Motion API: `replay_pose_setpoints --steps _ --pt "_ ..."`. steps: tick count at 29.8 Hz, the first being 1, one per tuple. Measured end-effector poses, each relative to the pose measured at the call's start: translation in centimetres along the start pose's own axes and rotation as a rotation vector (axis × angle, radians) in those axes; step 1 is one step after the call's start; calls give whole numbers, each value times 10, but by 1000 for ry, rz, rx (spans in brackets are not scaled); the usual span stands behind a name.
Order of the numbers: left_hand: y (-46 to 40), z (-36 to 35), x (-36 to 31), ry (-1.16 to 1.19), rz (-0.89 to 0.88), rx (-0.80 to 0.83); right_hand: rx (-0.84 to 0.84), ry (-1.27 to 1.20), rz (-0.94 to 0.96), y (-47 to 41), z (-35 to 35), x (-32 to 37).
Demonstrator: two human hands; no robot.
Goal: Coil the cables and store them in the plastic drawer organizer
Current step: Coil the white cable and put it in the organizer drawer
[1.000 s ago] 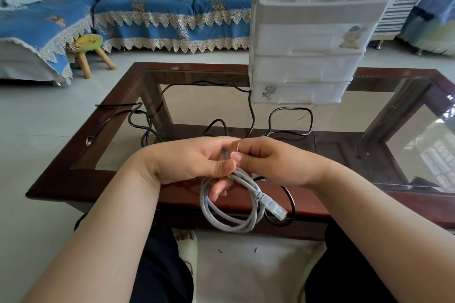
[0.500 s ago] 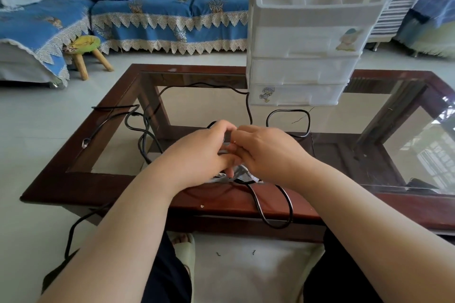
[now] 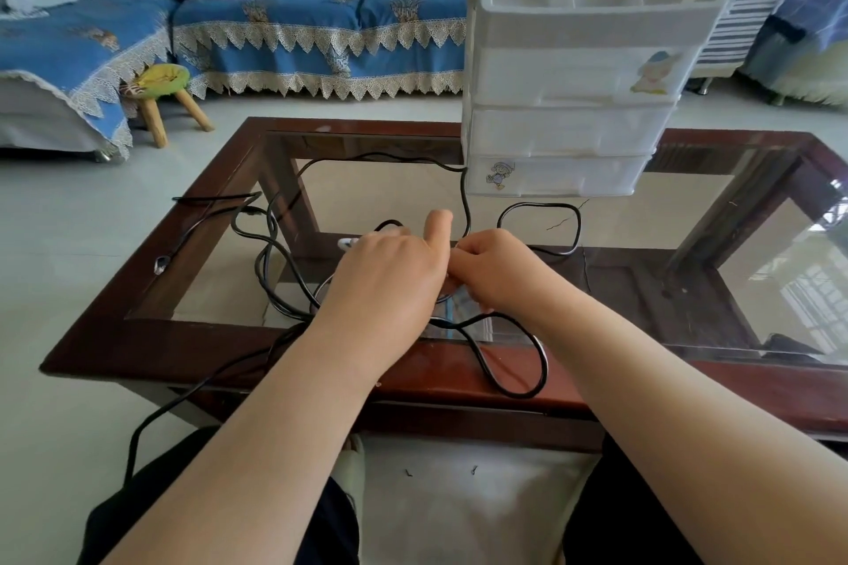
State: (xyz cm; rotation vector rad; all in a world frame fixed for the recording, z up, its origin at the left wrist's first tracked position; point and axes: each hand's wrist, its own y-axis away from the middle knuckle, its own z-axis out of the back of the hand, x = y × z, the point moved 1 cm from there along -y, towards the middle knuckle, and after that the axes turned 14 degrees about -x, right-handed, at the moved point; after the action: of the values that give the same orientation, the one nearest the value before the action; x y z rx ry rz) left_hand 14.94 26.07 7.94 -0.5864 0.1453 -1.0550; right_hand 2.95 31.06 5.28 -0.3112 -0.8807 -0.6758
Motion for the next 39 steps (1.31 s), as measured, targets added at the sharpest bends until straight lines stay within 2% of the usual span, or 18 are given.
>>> replay_pose_setpoints --steps 5,8,10,13,14,16,19,22,26,28,33,36,39 --pt "1 -3 -4 85 -39 71 -16 143 126 -2 5 -1" --pt "4 -7 -9 11 -59 -13 -32 252 101 -3 3 -2" --pt "4 -11 -12 -62 -66 -95 23 48 -103 -4 0 -4" --pt "4 -13 -16 -9 -40 -178 241 -588 -560 -4 4 -7" --pt "3 -12 -16 12 -23 -190 317 -740 -644 -5 6 -9" --pt "2 -12 -14 65 15 -199 404 -862 -667 -3 9 -9" --pt "4 -18 -8 176 84 -126 396 -772 -529 -1 13 -10" --pt "5 -23 -1 280 128 -85 301 -549 -295 -3 20 -13" --pt "4 -28 6 385 158 -49 26 -4 217 -1 30 -14" --pt "4 -31 9 417 160 -17 -19 146 411 -1 32 -15" --pt "4 -35 12 445 112 80 -129 329 621 1 27 -14" --pt "3 -32 14 435 94 91 -193 483 816 1 23 -13" --pt "3 -28 13 387 74 53 -163 596 811 3 21 -9"
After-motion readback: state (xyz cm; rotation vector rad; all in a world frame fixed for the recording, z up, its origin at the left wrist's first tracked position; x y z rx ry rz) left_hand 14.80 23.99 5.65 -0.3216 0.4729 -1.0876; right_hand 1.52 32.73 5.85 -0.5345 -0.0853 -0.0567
